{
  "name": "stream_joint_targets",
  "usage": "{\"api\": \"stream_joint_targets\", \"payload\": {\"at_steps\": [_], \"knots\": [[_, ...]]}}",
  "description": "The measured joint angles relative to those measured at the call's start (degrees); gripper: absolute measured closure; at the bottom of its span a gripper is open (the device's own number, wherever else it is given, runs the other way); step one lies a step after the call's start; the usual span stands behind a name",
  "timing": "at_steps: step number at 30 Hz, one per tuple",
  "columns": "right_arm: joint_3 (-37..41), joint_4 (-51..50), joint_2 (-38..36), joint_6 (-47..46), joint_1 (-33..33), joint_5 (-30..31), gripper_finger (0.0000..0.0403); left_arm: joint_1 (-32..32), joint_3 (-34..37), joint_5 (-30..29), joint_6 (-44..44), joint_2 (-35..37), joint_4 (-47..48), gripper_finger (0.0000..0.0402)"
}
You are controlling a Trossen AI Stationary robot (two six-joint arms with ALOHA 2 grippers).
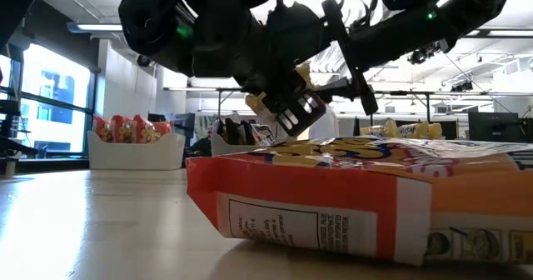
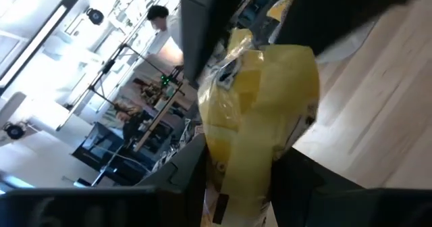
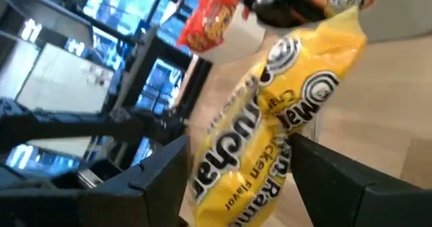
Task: Sort Maruchan noodles
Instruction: Put the yellow noodle pack into the transparent bin
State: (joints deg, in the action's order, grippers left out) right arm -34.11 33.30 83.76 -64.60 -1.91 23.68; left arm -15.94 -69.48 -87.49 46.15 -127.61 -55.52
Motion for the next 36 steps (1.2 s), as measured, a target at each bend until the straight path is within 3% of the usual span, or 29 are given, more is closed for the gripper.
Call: {"api": "stream_joint_targets", "payload": {"at_steps": [14,36], "knots": [[0.0,-3.3,-0.2,-4.6,0.0,-6.9,0.0157,-0.5,0.0,-1.4,-0.5,0.1,0.1,0.0291],[-0.1,-8.5,-0.7,-4.3,1.6,-10.8,0.0157,-0.3,0.0,-2.1,-2.4,0.0,0.2,0.0291]]}}
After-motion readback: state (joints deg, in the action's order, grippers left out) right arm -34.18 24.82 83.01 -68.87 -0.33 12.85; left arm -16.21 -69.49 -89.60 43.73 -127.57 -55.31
